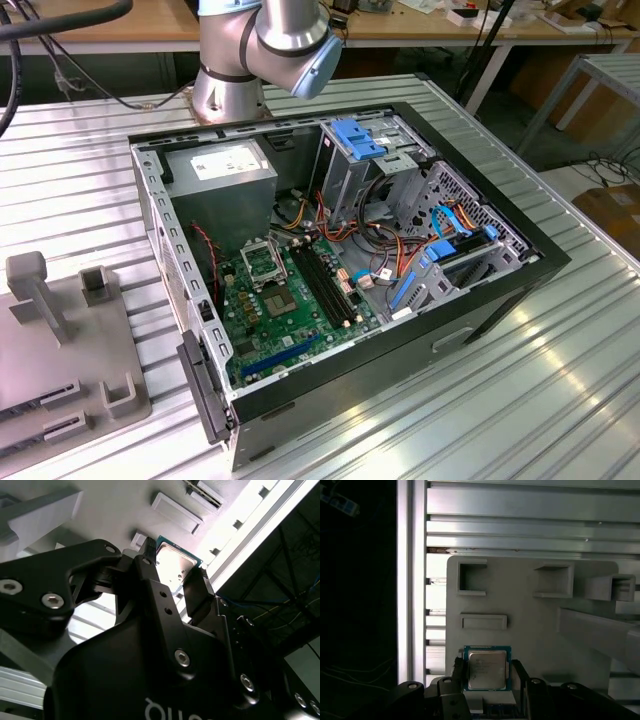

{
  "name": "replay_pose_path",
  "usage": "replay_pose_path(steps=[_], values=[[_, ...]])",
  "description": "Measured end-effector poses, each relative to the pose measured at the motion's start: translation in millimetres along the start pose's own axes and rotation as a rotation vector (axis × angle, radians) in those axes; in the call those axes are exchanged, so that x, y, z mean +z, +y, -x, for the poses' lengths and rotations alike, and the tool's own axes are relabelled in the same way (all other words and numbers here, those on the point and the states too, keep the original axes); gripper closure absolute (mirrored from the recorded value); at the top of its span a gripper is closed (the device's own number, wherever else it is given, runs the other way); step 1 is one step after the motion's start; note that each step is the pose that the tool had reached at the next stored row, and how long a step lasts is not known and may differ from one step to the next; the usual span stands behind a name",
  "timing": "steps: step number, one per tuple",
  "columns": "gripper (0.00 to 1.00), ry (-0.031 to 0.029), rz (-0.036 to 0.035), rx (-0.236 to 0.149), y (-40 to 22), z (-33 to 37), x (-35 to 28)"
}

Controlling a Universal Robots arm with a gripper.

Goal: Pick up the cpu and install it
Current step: 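Pick up the cpu and move it towards the insertion slot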

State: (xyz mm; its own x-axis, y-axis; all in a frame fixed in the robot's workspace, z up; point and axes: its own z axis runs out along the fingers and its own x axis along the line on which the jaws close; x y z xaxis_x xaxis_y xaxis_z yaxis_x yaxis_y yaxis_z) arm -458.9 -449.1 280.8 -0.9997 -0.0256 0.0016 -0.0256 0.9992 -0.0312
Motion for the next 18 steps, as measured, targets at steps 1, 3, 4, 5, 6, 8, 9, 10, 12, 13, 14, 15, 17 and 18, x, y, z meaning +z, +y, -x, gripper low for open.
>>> replay_pose_path(steps=[1, 3, 4, 5, 6, 8, 9, 10, 12, 13, 14, 15, 17, 18], values=[[0.53, -0.0001, 0.0000, 0.000, 0.0, 0.0, -0.6], [0.53, -0.0003, 0.0001, 0.000, 0.0, 0.0, -1.2], [0.53, -0.0001, 0.0000, 0.000, -0.1, 0.0, -2.1], [0.53, -0.0001, 0.0000, 0.000, -0.1, 0.0, -2.5], [0.53, -0.0002, 0.0001, 0.000, -0.1, 0.0, -2.7], [0.53, -0.0001, 0.0000, 0.000, -0.1, 0.0, -3.4], [0.53, -0.0002, 0.0001, 0.000, -0.1, 0.0, -3.6], [0.53, 0.0000, 0.0000, 0.000, -0.1, 0.0, -4.2], [0.53, -0.0002, 0.0001, 0.000, -0.1, 0.0, -4.8], [0.53, -0.0002, 0.0001, 0.000, -0.2, 0.0, -5.1], [0.53, -0.0001, 0.0000, 0.000, -0.2, 0.0, -5.4], [0.53, 0.0000, 0.0000, 0.000, -0.2, 0.0, -5.8], [0.53, 0.0000, 0.0000, 0.000, -0.2, 0.0, -6.7], [0.53, 0.0000, -0.0001, 0.000, -0.2, 0.0, -7.2]])
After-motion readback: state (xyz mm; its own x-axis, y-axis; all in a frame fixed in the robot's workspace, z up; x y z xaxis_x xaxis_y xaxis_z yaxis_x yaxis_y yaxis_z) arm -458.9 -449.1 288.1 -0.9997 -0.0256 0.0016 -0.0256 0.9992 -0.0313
